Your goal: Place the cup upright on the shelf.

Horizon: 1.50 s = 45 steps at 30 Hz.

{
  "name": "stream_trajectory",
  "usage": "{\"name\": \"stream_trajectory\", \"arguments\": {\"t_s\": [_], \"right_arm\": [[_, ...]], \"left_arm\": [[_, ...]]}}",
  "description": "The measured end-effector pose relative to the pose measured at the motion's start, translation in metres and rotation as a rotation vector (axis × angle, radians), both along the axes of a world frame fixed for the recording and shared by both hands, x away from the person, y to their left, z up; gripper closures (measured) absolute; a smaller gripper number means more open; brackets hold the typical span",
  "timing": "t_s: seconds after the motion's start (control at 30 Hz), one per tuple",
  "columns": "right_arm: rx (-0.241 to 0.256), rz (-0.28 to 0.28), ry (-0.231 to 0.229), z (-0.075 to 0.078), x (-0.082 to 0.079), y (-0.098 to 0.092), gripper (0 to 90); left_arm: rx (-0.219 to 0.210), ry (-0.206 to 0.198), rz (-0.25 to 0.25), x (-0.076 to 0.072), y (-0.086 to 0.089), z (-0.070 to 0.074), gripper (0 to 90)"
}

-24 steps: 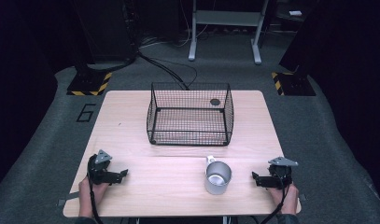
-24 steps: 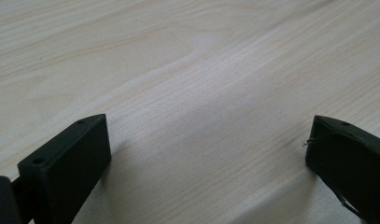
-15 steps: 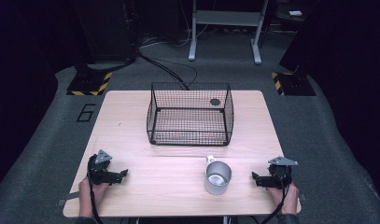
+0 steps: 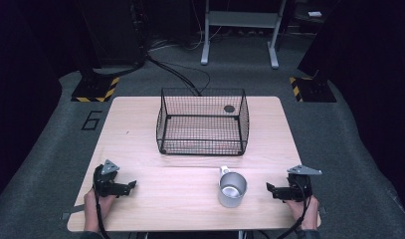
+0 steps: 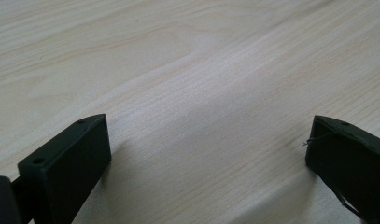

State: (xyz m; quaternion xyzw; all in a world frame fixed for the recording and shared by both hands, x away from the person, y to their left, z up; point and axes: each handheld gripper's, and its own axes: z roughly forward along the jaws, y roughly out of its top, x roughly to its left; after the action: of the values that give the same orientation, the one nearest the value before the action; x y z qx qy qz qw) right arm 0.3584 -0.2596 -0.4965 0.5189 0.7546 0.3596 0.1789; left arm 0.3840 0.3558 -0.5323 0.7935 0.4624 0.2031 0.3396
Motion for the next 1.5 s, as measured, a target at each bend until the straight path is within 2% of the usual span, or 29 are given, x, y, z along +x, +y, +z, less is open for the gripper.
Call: {"name": "stream_trajectory", "arguments": {"t_s": [0.03, 0.1, 0.2, 0.27, 0.3, 0.33, 0.6, 0.73, 0.83, 0.93, 1.03, 1.07, 1.3, 1.4, 1.43, 1.5], "right_arm": [[0.0, 0.0, 0.0, 0.0, 0.0, 0.0, 0.0], [0.02, 0.029, -0.004, 0.013, -0.006, 0.008, 0.0], [0.026, 0.05, -0.016, 0.019, -0.009, 0.013, 0.0], [0.036, 0.086, -0.028, 0.029, -0.014, 0.022, 0.0], [0.036, 0.086, -0.028, 0.029, -0.014, 0.022, 0.0], [0.046, 0.116, -0.037, 0.036, -0.017, 0.029, 0.0], [0.067, 0.186, -0.058, 0.051, -0.026, 0.046, 0.0], [0.086, 0.244, -0.069, 0.06, -0.03, 0.058, 0.0], [0.095, 0.262, -0.068, 0.062, -0.031, 0.063, 0.0], [0.085, 0.307, -0.062, 0.064, -0.032, 0.076, 0.0], [0.085, 0.324, -0.057, 0.063, -0.031, 0.083, 0.0], [0.074, 0.342, -0.056, 0.062, -0.03, 0.091, 0.0], [0.049, 0.371, -0.043, 0.057, -0.029, 0.108, 0.0], [0.028, 0.382, -0.038, 0.054, -0.028, 0.115, 0.0], [0.004, 0.381, -0.04, 0.053, -0.028, 0.119, 0.0], [0.001, 0.387, -0.037, 0.051, -0.027, 0.122, 0.0]], "left_arm": [[0.0, 0.0, 0.0, 0.0, 0.0, 0.0, 0.3], [0.0, 0.0, 0.0, 0.0, 0.0, 0.0, 0.3], [0.0, 0.0, 0.0, 0.0, 0.0, 0.0, 0.3], [0.0, 0.0, 0.0, 0.0, 0.0, 0.0, 0.3], [0.0, 0.0, 0.0, 0.0, 0.0, 0.0, 0.3], [0.0, 0.0, 0.0, 0.0, 0.0, 0.0, 0.3], [0.0, 0.0, 0.0, 0.0, 0.0, 0.0, 0.3], [0.0, 0.0, 0.0, 0.0, 0.0, 0.0, 0.3], [0.0, 0.0, 0.0, 0.0, 0.0, 0.0, 0.3], [0.0, 0.0, 0.0, 0.0, 0.0, 0.0, 0.3], [0.0, 0.0, 0.0, 0.0, 0.0, 0.0, 0.3], [0.0, 0.0, 0.0, 0.0, 0.0, 0.0, 0.3], [0.0, 0.0, 0.0, 0.0, 0.0, 0.0, 0.3], [0.0, 0.0, 0.0, 0.0, 0.0, 0.0, 0.3], [-0.001, 0.0, 0.0, 0.0, 0.0, 0.0, 0.3], [0.0, 0.0, 0.0, 0.0, 0.0, 0.0, 0.3]]}}
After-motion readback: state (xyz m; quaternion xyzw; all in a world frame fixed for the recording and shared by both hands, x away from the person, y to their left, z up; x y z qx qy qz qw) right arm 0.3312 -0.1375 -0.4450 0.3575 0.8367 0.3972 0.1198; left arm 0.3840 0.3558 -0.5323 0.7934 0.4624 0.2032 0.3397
